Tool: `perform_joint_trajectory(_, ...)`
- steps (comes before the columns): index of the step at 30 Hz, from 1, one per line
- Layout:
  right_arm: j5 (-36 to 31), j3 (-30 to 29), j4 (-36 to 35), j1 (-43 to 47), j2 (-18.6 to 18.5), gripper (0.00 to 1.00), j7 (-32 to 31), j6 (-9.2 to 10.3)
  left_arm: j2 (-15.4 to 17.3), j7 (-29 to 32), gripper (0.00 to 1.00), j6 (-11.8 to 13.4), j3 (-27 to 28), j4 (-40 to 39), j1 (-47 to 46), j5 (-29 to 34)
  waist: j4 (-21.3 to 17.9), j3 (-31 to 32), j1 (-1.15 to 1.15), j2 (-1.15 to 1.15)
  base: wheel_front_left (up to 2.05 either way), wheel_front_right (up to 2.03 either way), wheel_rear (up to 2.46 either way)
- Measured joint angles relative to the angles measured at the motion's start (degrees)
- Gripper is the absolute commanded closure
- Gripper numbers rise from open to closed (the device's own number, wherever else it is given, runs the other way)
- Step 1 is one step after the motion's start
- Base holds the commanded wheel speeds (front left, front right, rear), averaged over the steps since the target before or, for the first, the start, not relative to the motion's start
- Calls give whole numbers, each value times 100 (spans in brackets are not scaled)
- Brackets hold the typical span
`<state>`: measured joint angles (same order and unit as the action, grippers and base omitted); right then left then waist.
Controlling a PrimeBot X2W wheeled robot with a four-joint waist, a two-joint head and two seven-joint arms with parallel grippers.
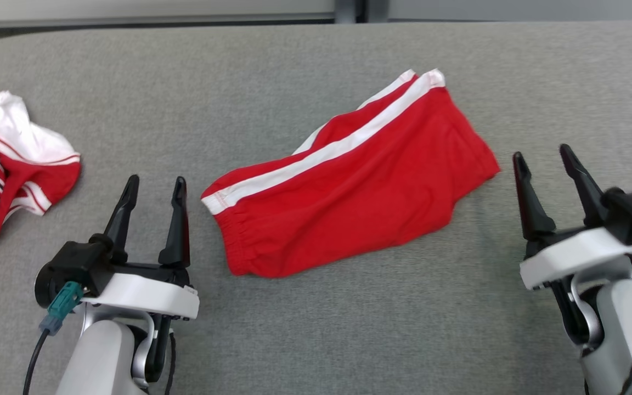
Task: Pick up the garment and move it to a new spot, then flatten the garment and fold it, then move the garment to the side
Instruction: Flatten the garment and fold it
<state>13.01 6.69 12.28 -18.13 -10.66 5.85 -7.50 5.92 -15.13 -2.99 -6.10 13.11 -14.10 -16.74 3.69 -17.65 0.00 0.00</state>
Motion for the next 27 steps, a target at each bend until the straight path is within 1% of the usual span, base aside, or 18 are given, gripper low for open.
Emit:
perform_joint_trajectory(4,56,308,735,-559,-142,0,-222,1,-98,0,0,-79,-38,54,-148,19,242,-215,0,0,0,0,0)
perform_joint_trajectory(8,120,515,1394,-935,-171,0,-330,0,-151,-1,0,-124,-29,101,-197,53,438,-353,0,0,0,0,0)
perform_joint_trajectory(13,198,622,2009,-1182,-155,0,-595,0,-214,-1,0,-149,4,122,-256,88,493,-406,0,0,0,0,0)
perform_joint_trajectory(14,275,683,2128,-1276,-131,2,-680,0,-240,-1,0,-157,15,125,-257,111,472,-403,0,0,0,0,0)
perform_joint_trajectory(15,325,730,2163,-1307,-126,58,-695,0,-245,0,0,-176,19,131,-257,116,456,-398,0,0,0,0,0)
perform_joint_trajectory(16,363,770,2191,-1332,-127,100,-697,0,-250,-1,0,-181,25,135,-257,124,439,-392,0,0,0,0,0)
perform_joint_trajectory(19,491,881,2230,-1346,-100,100,-730,-1,-266,0,0,-198,60,169,-257,168,382,-346,0,0,0,0,0)
perform_joint_trajectory(22,583,913,2192,-1248,-75,100,-592,-1,-269,-1,0,-199,115,199,-226,214,305,-254,0,0,0,0,0)
perform_joint_trajectory(27,706,935,1871,-616,21,100,-385,-1,-260,-1,0,-201,196,286,-35,297,130,-28,0,0,0,0,0)
